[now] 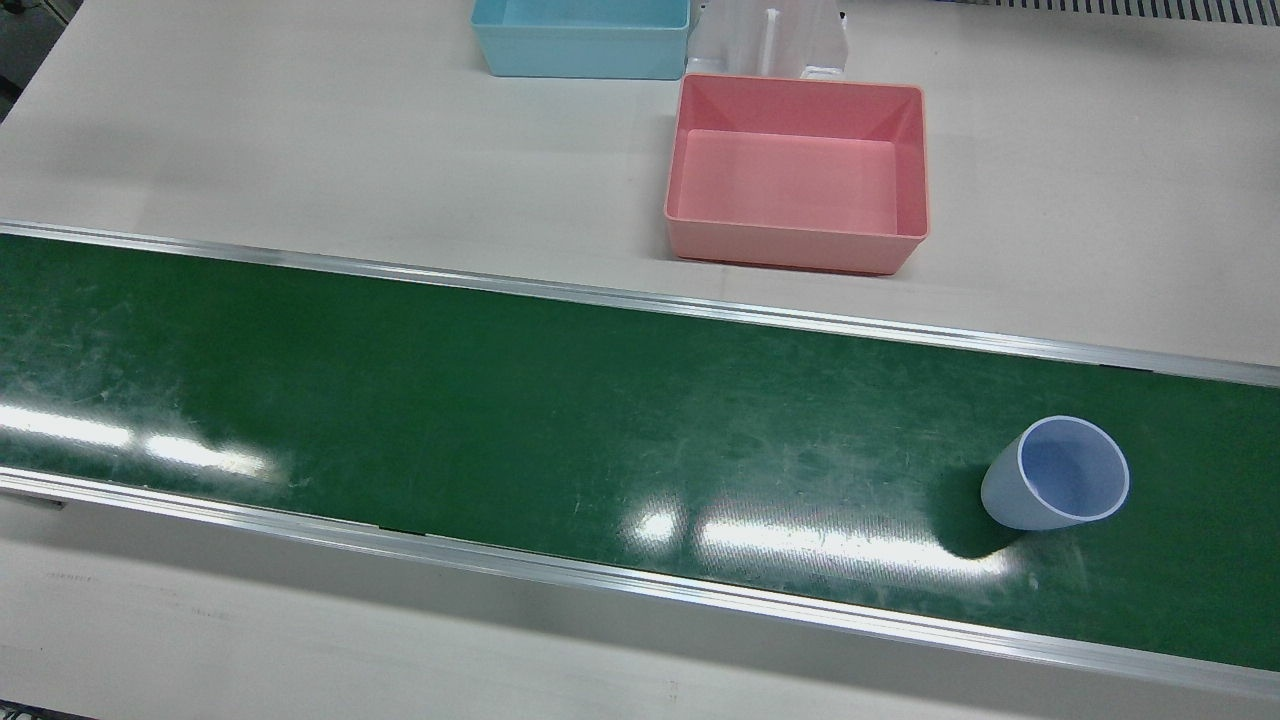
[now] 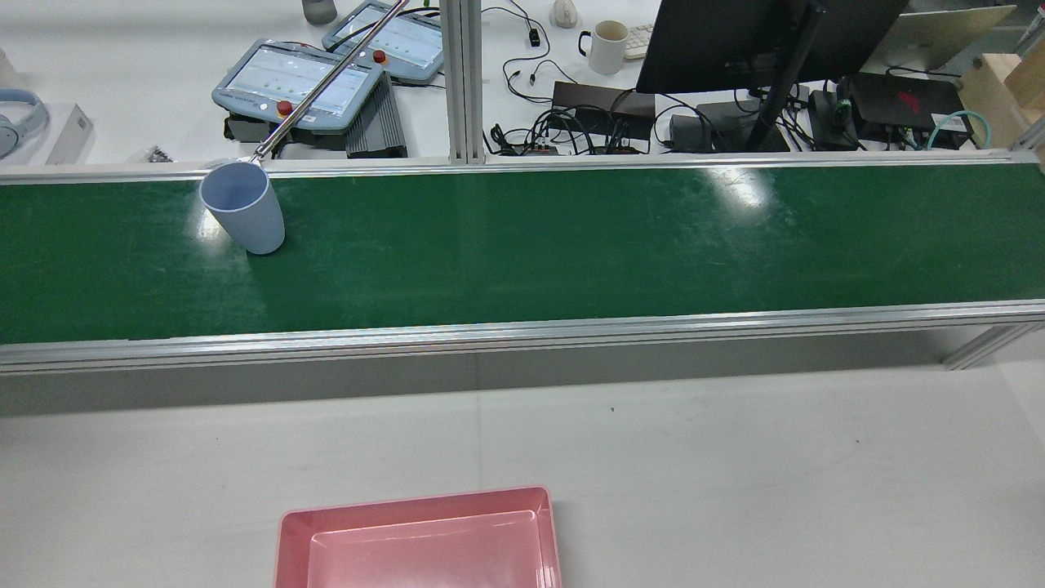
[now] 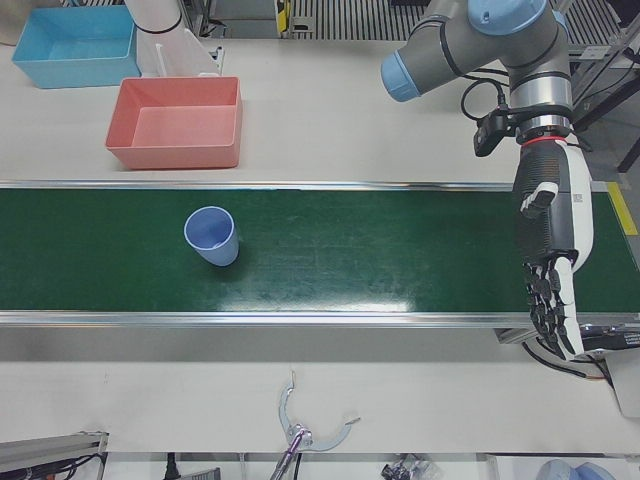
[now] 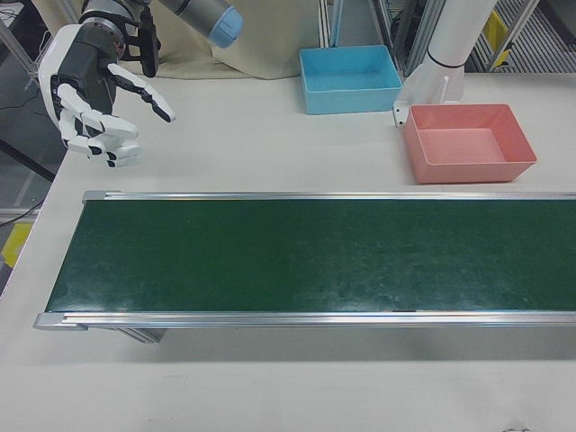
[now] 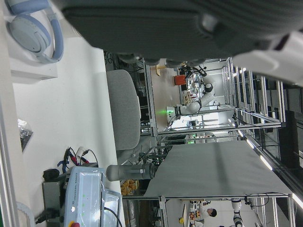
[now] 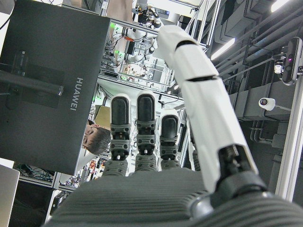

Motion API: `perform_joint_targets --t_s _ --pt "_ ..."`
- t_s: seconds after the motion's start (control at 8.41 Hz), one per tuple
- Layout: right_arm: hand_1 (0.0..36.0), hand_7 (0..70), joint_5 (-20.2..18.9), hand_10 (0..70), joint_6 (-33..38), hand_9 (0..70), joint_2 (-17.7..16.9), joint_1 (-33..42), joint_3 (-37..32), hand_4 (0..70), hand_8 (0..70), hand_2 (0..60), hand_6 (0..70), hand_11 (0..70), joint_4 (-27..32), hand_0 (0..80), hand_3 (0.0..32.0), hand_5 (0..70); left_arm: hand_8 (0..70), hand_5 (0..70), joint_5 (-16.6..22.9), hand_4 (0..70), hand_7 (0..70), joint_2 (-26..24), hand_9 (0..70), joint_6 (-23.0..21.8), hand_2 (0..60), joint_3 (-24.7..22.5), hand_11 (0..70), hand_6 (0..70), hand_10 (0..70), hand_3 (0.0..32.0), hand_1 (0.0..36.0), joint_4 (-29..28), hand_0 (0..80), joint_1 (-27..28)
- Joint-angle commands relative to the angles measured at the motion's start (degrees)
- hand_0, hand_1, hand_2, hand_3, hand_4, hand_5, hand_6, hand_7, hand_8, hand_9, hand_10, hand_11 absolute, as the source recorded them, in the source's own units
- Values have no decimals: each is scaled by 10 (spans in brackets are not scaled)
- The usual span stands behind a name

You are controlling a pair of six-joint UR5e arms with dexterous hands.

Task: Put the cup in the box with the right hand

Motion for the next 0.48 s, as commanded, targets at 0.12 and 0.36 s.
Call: perform_joint_targets --t_s 0.12,0.36 --pt "360 637 0 278 0 457 0 0 0 139 364 160 184 436 0 800 0 196 0 0 0 0 0 0 0 0 0 0 0 0 0 0 0 0 0 0" --pt "360 646 0 282 -1 461 0 0 0 148 367 168 187 441 0 800 0 197 0 0 0 0 0 0 0 0 0 0 0 0 0 0 0 1 0 1"
